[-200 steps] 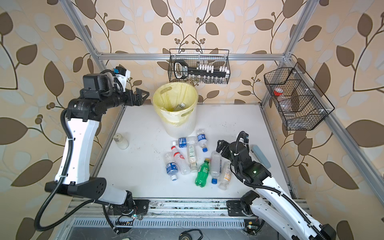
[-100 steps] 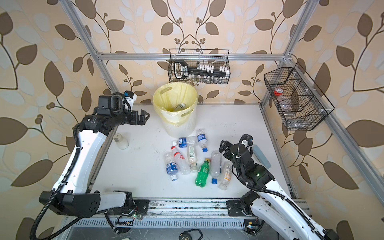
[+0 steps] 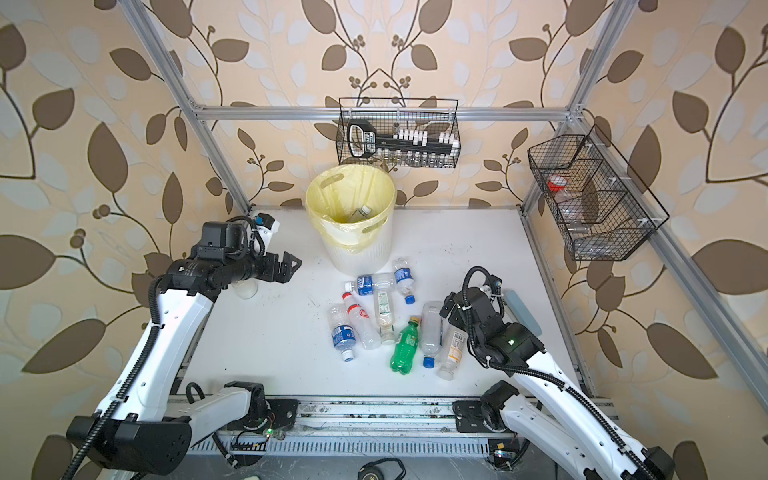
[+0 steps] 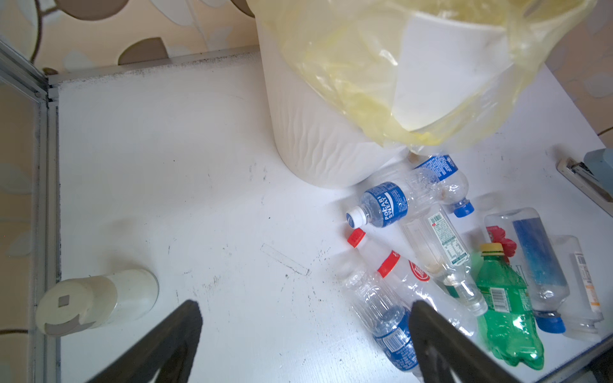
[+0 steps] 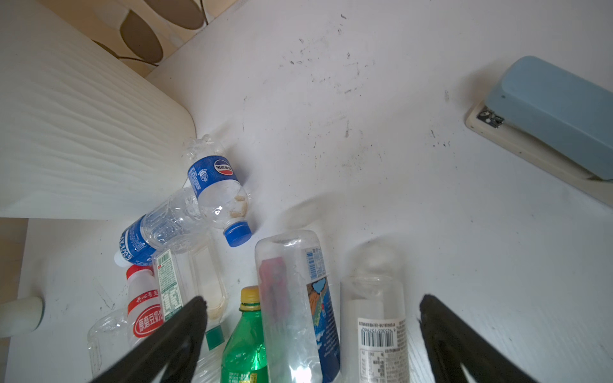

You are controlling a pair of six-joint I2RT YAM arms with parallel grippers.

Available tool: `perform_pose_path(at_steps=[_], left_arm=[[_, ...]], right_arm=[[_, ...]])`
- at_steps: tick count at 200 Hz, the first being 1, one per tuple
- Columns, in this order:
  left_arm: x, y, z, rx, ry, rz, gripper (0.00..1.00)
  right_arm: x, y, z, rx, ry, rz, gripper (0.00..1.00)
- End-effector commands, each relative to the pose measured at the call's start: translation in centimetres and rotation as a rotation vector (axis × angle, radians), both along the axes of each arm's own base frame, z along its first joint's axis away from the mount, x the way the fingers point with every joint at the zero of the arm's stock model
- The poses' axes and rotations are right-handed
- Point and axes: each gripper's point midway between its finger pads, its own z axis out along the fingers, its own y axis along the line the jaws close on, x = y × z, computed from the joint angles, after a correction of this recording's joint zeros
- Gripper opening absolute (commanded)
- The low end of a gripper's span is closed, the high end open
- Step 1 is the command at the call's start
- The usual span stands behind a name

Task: Throw the plastic bottles in the bin
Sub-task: Pick up the plastic bottle from the bottom-right of the table.

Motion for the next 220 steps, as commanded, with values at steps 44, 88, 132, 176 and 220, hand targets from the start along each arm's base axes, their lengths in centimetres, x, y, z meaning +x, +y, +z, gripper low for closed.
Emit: perform_pose_path(at_steps=[44,88,132,176,220], left_arm=[[-3.1,-1.5,-5.5,-0.013,0.083,-0.132,0.99],[-3.2,-1.4,-7.8,0.002,0.119,-0.139,0.99],[-3.5,-1.9,-9.4,-0.016,0.145,-0.171,0.99],[-4.2,-1.4,-10.8,0.043,0.183,-0.201,0.99],[-4.5,-0.6,-12.0,0.087,0.215,-0.186,0.99]], right_arm=[[-1.0,1.4,-1.4,0.013,0.065,0.056,1.00],[-0.8,3.2,-3.0,-0.036,0.131,0.104,1.00],[-1.5,2.6,-4.8,-0.059,0.172,0.084,1.00],[-2.6,1.8,-6.5,-0.043,0.195,0.061,1.00],[-3.3,2.0,-9.4,0.016,0.245,0.061,0.97]])
